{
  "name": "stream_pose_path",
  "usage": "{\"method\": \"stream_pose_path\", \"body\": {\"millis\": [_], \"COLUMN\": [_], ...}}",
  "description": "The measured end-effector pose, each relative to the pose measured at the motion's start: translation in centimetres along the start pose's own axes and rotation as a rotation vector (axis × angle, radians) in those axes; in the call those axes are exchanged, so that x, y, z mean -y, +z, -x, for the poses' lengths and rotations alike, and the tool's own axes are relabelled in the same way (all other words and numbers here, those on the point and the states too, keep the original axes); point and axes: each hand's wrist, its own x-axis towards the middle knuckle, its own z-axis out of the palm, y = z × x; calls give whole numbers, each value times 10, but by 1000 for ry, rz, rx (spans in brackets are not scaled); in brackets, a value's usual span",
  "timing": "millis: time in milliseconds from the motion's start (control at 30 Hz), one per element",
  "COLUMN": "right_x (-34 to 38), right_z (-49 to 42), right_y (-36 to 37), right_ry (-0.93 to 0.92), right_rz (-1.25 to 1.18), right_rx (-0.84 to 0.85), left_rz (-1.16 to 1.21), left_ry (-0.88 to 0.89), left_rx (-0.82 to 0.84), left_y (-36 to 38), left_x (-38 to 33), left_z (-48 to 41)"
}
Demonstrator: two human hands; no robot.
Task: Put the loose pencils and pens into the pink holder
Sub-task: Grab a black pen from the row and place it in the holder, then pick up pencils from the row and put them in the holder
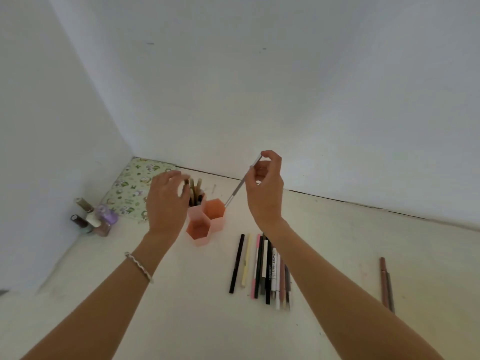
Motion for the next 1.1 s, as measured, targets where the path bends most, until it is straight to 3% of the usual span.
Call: {"method": "stream_pose_path", "body": {"millis": [100,267,467,533,600,733,900,967,1100], "right_x": [10,23,1,-6,-8,-18,-40,-49,-63], "right_z": [5,13,31,36,36,23,18,19,24], "right_y": [18,51,66,65,58,20,-38,-60,-93], "right_ry": [-34,-103,-220,-368,-377,-166,76,140,188], "right_rz": [-56,-78,229,363,388,347,345,350,402], "right_rx": [1,49,289,271,214,90,36,15,-26], "left_rz": [-77,57,246,255,278,261,-48,-119,-182], "left_ry": [32,2,-84,-74,-50,24,-106,-183,-247], "left_rx": [-33,-126,-84,-57,-19,253,764,857,869], "left_y": [0,-20,-32,-31,-25,8,63,76,92], "left_x": [15,21,7,-1,-13,-42,-56,-57,-62], "left_z": [6,-2,-3,2,10,41,88,100,108]}}
